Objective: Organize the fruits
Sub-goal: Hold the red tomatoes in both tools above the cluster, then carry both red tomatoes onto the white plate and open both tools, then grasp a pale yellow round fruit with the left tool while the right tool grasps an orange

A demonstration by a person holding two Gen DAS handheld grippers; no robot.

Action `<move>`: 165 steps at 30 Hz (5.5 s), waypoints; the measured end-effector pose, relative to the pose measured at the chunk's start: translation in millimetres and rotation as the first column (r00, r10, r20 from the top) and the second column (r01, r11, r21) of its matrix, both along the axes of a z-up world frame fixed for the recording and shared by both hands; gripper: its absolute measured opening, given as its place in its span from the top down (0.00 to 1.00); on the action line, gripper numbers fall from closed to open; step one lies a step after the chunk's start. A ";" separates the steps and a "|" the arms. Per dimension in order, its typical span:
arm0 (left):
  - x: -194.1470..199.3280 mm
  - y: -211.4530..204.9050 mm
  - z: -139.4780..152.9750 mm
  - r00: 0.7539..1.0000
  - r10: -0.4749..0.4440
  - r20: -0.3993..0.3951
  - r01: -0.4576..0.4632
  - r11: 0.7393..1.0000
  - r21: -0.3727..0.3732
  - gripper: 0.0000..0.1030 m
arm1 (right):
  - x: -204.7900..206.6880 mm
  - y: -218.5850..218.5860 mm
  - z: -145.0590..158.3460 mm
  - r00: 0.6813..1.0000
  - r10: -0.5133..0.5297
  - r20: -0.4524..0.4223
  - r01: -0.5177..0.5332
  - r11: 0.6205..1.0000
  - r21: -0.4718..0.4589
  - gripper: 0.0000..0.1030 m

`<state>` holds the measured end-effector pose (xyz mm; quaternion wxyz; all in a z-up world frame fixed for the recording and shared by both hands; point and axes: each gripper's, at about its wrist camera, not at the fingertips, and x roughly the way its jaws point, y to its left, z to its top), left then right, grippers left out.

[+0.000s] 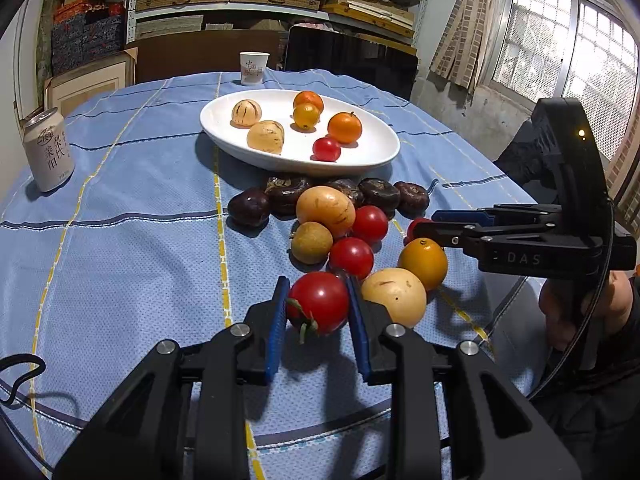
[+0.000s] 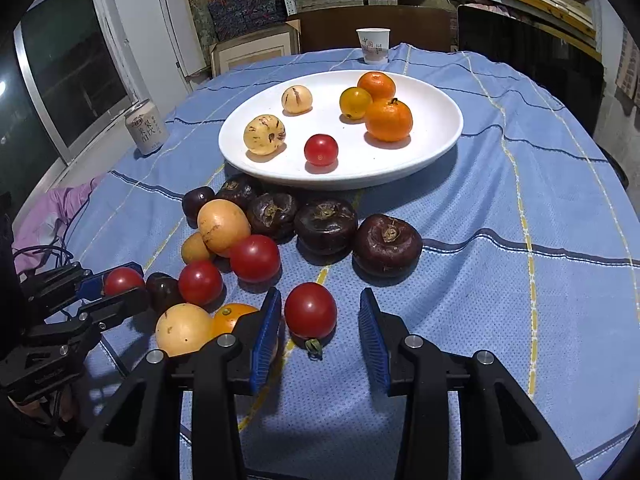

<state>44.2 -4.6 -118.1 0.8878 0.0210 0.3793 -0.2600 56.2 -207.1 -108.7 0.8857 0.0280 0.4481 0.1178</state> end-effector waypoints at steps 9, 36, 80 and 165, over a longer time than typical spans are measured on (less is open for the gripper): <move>0.0 0.0 0.1 1.000 0.001 0.002 -0.001 1.000 0.001 0.73 | -0.9 2.7 -0.1 1.000 0.007 -0.003 -0.007 1.000 0.005 0.55; -0.3 0.6 0.3 1.000 0.001 0.003 -0.001 1.000 0.003 0.73 | -6.7 7.7 0.9 1.000 0.009 0.027 -0.009 1.000 0.018 0.65; -2.5 -1.9 0.0 1.000 -0.014 0.011 0.014 1.000 0.009 0.73 | 7.8 0.2 1.5 0.987 0.096 -0.127 -0.097 0.995 0.001 0.74; -24.2 -48.2 -4.2 0.993 -0.120 0.014 0.118 0.988 0.102 0.59 | -56.4 -12.1 8.0 0.994 0.102 0.050 -0.102 0.995 0.002 0.42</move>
